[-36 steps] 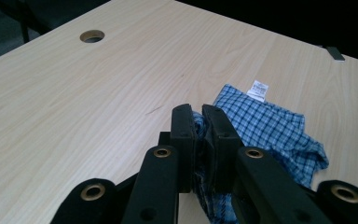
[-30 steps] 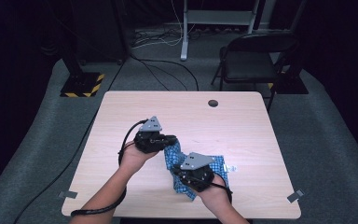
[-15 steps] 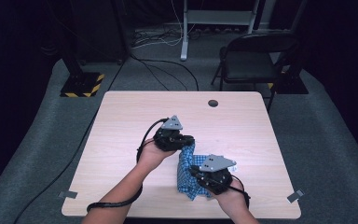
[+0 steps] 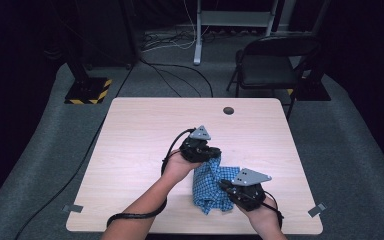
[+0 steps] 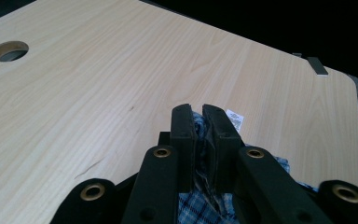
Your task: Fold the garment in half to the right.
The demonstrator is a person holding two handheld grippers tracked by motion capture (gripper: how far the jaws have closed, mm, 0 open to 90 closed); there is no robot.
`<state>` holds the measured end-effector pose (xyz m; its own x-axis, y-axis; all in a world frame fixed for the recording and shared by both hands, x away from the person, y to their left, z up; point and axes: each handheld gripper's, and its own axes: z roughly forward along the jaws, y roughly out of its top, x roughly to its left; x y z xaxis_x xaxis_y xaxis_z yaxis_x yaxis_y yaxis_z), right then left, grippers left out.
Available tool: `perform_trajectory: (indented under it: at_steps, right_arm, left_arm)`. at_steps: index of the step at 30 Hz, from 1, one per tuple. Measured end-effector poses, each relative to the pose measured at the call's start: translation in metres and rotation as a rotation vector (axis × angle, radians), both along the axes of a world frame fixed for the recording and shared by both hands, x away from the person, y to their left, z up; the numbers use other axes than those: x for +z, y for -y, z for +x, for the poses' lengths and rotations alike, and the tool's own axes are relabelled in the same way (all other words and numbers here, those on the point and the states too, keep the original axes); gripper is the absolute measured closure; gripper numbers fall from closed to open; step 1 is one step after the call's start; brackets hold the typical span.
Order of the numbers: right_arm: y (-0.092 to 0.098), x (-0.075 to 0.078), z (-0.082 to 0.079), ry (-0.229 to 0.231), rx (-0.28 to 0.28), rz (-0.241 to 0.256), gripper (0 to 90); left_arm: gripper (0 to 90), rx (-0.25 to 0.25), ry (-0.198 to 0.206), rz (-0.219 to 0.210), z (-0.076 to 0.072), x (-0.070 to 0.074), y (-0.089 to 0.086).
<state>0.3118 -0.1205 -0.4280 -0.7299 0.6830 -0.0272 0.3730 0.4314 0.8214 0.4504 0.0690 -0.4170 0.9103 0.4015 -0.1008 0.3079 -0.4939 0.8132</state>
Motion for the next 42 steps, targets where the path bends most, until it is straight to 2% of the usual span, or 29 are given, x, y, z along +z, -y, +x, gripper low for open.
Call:
perform_trajectory:
  at_steps: [7, 17, 22, 25, 30, 33, 36, 41, 42]
  right_arm:
    - [0.017, -0.009, -0.002, -0.02, -0.045, 0.006, 83.4]
    - [0.028, -0.025, -0.006, -0.057, -0.074, 0.035, 80.4]
    - [0.035, -0.026, -0.008, -0.055, -0.097, 0.053, 72.4]
    - [0.039, -0.026, -0.009, -0.043, -0.121, 0.061, 64.4]
    - [0.036, -0.032, -0.002, -0.09, -0.129, 0.076, 48.8]
    - [0.032, -0.037, 0.006, -0.11, -0.146, 0.064, 42.0]
    - [0.03, -0.043, 0.014, -0.13, -0.158, 0.055, 44.1]
    - [0.032, -0.05, 0.021, -0.117, -0.149, 0.014, 71.5]
    - [0.032, -0.051, 0.021, -0.116, -0.149, 0.005, 74.4]
  left_arm:
    - [82.9, 0.01, -0.019, 0.013, 0.005, -0.01, 0.011]
    - [83.1, -0.02, -0.037, 0.053, 0.004, -0.021, 0.036]
    - [83.1, -0.015, -0.055, 0.073, 0.009, -0.028, 0.048]
    - [83.0, -0.011, -0.067, 0.088, 0.01, -0.034, 0.053]
    - [83.0, 0.003, -0.09, 0.105, 0.013, -0.045, 0.056]
    - [83.0, 0.006, -0.096, 0.108, 0.014, -0.049, 0.058]
    - [83.0, 0.006, -0.101, 0.107, 0.014, -0.051, 0.058]
    - [82.9, 0.01, -0.098, 0.104, 0.014, -0.055, 0.061]
    - [82.9, 0.008, -0.098, 0.107, 0.013, -0.056, 0.062]
